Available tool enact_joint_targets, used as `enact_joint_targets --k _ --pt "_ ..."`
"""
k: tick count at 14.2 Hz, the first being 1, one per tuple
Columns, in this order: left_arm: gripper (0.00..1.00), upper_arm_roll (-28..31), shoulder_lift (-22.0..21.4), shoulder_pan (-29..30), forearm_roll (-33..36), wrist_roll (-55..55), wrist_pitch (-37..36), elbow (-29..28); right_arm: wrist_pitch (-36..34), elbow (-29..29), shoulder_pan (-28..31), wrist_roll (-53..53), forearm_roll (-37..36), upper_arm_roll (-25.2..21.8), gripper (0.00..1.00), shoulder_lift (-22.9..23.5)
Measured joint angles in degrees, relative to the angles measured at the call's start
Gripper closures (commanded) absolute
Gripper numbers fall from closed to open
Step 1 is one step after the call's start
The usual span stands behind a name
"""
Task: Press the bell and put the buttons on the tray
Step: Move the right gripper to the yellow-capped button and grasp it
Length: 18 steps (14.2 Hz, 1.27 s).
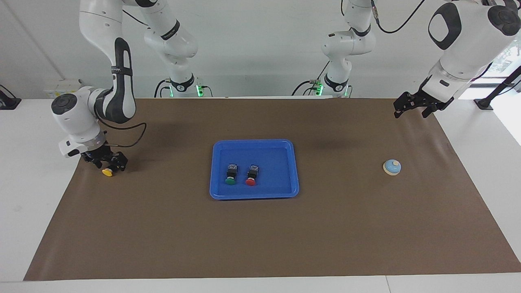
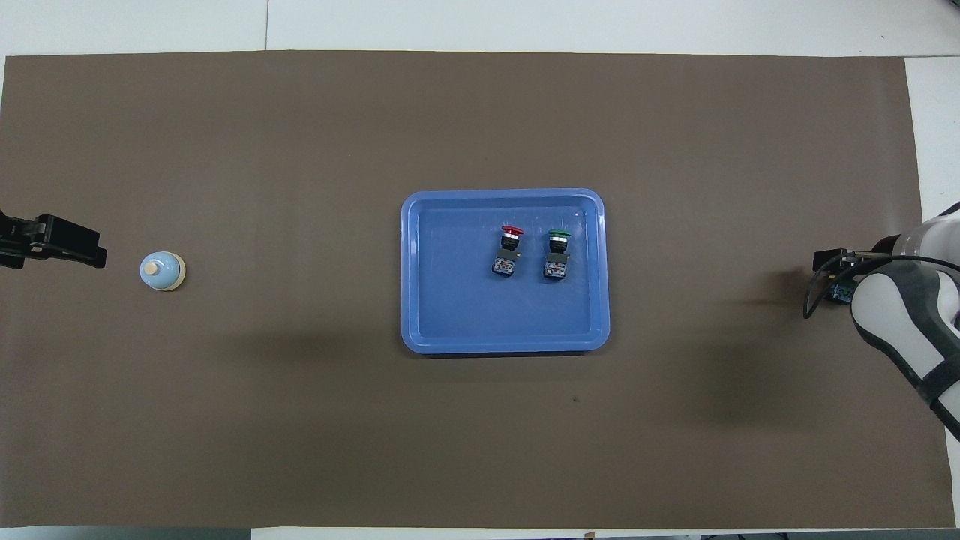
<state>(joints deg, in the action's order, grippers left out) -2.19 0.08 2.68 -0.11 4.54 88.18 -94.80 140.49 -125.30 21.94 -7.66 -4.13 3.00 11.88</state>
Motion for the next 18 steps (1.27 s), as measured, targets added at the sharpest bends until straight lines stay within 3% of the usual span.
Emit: enact_joint_targets --k 1,4,5,12,15,18 --pt "0.0 0.0 0.0 0.0 0.0 0.0 0.0 0.0 0.3 -0.5 0.0 0.0 0.0 0.0 0.11 0.0" --pt "0.0 0.0 0.0 0.0 0.0 0.0 0.0 0.0 0.3 -1.0 0.0 0.0 0.0 0.0 0.85 0.0" --pt "0.0 0.0 0.0 0.0 0.0 0.0 0.0 0.0 0.3 -1.1 0.0 -0.4 0.0 0.0 1.0 0.0" --pt "0.0 0.0 0.0 0.0 0.0 0.0 0.0 0.0 -2.3 -0.3 -1.2 -2.9 0.0 0.9 1.0 -0.4" --pt "0.0 0.0 0.0 0.0 0.0 0.0 0.0 0.0 -12.9 6.6 -7.2 0.5 0.0 1.2 1.0 -1.3" --pt "0.0 0.0 0.0 0.0 0.0 0.0 0.0 0.0 -23.6 14.8 -16.0 11.1 0.1 1.5 1.0 -1.7"
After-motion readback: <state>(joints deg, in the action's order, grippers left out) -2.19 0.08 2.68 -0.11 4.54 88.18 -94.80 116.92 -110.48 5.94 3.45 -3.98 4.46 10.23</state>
